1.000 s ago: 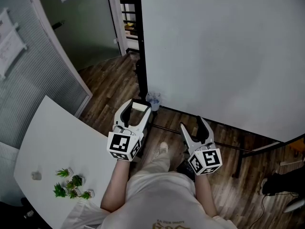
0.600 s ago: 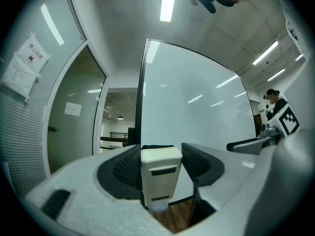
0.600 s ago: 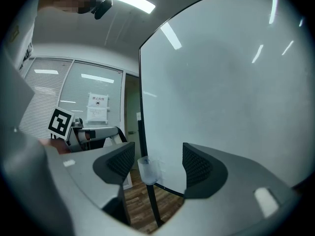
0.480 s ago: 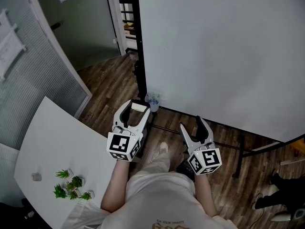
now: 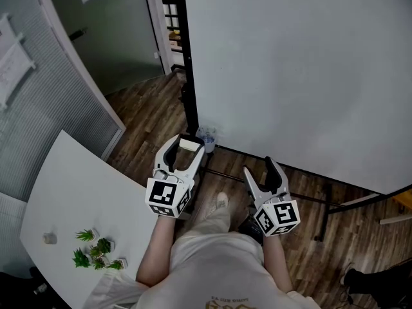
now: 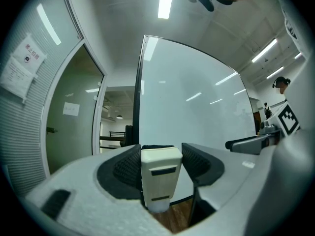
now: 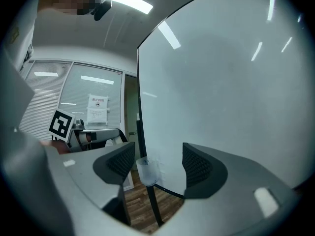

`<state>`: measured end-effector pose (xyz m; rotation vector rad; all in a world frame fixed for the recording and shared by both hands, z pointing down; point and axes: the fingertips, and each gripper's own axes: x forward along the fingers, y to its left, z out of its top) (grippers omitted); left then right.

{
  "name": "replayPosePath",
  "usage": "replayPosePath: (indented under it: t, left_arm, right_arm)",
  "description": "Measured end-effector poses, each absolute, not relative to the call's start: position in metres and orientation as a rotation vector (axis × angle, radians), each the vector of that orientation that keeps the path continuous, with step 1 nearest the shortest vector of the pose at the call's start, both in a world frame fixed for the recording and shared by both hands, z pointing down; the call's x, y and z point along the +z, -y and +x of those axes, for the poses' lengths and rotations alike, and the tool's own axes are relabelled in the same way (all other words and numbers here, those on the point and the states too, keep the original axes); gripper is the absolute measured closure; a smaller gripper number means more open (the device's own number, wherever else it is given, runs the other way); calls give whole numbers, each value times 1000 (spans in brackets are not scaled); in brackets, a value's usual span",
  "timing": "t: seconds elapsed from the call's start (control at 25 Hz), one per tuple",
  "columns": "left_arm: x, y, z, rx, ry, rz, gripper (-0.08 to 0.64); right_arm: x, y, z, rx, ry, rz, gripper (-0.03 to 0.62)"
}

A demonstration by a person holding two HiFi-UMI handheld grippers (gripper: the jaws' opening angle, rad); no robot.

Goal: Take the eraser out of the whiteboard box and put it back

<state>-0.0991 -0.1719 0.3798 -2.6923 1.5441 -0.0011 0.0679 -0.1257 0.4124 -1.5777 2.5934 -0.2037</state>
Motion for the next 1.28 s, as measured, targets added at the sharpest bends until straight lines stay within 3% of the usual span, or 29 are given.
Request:
replayPosePath:
  t: [1.28]
  left_arm:
    - [394, 212, -77, -70, -1543, -2696, 301]
  right_arm:
    - [430, 163, 81, -261, -2616, -1543, 298]
